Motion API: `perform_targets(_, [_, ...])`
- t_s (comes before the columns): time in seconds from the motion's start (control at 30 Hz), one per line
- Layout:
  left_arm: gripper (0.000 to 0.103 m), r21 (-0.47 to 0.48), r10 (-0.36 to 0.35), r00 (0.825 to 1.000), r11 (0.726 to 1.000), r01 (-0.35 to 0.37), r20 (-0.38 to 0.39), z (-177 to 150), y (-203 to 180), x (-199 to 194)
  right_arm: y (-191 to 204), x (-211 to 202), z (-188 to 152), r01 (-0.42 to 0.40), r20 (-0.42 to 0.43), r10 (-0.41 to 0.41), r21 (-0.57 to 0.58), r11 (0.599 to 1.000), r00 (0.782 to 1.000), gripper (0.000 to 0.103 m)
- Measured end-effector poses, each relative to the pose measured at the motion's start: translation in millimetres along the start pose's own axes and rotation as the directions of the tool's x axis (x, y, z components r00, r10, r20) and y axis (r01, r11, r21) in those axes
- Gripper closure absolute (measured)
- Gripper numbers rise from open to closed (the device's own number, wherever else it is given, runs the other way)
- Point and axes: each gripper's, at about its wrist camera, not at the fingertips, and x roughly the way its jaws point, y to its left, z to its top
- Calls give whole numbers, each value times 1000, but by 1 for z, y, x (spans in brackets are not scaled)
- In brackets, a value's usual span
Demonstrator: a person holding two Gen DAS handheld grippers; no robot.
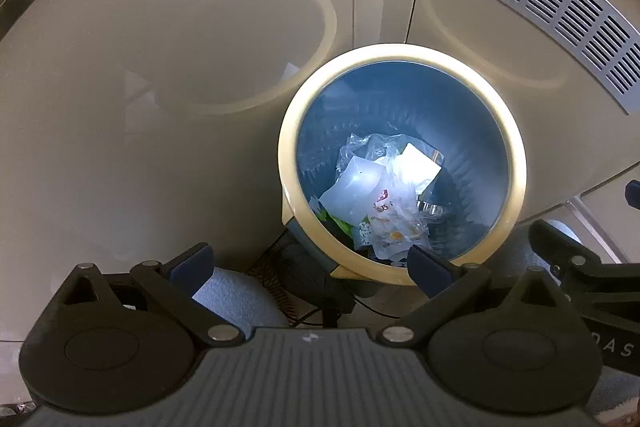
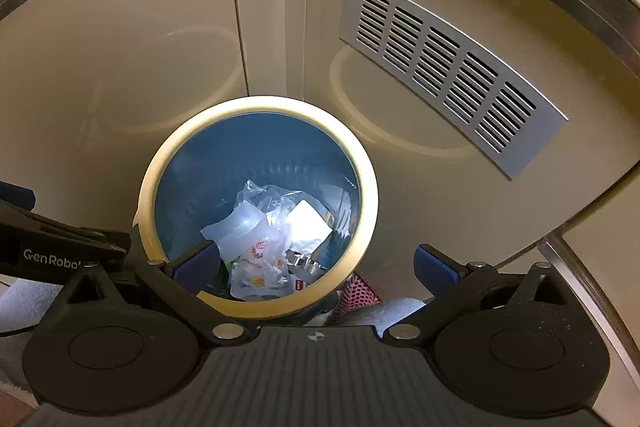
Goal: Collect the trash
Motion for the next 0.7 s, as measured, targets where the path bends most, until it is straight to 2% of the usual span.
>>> perform_targets(0.7, [0, -7, 5, 1000, 1000, -5, 1, 0, 1, -1, 0, -1, -1, -6, 7, 6, -8, 1000, 1000, 0])
